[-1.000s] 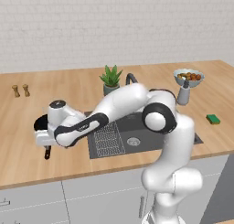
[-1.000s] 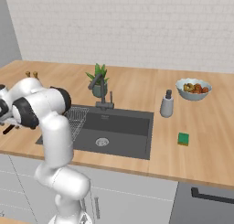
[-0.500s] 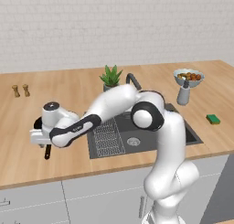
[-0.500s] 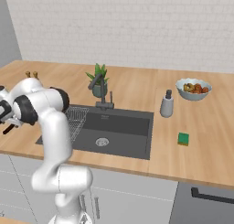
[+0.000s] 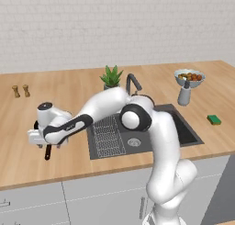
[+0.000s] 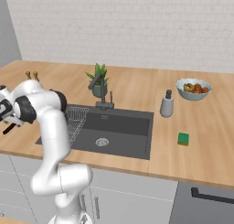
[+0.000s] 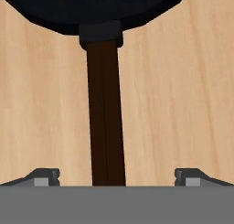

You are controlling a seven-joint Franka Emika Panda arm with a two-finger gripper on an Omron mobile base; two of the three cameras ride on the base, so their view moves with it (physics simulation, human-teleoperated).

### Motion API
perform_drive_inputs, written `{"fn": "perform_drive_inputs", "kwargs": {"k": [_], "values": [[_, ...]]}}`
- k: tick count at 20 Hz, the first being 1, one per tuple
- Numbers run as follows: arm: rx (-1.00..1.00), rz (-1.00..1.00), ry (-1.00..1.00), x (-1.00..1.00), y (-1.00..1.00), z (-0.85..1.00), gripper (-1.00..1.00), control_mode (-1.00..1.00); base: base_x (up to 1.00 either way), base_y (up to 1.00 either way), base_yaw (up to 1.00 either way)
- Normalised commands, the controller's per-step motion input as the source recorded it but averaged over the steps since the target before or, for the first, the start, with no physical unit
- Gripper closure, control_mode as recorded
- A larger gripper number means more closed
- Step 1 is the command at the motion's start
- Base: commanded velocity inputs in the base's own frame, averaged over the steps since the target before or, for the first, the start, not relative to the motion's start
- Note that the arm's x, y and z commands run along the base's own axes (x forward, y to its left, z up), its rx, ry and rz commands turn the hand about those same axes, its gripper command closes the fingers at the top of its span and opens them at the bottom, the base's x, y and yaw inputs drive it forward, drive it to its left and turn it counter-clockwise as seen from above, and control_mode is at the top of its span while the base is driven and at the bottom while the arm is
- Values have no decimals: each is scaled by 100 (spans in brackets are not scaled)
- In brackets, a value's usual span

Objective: Pick the pan and sponge and place them into the sink. Then turn on the water.

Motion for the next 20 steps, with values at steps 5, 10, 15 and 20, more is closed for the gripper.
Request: {"fn": "perform_drive_inputs", "kwargs": {"k": [5,10,15,20], "values": [[-6,-4,5,25,10,-28,-100,-100,0,0,0],[-5,-3,1,4,2,-35,-100,-100,0,0,0],[0,-8,0,0,0,-34,100,-100,0,0,0],[0,-10,0,0,0,-32,100,-100,0,0,0]]}}
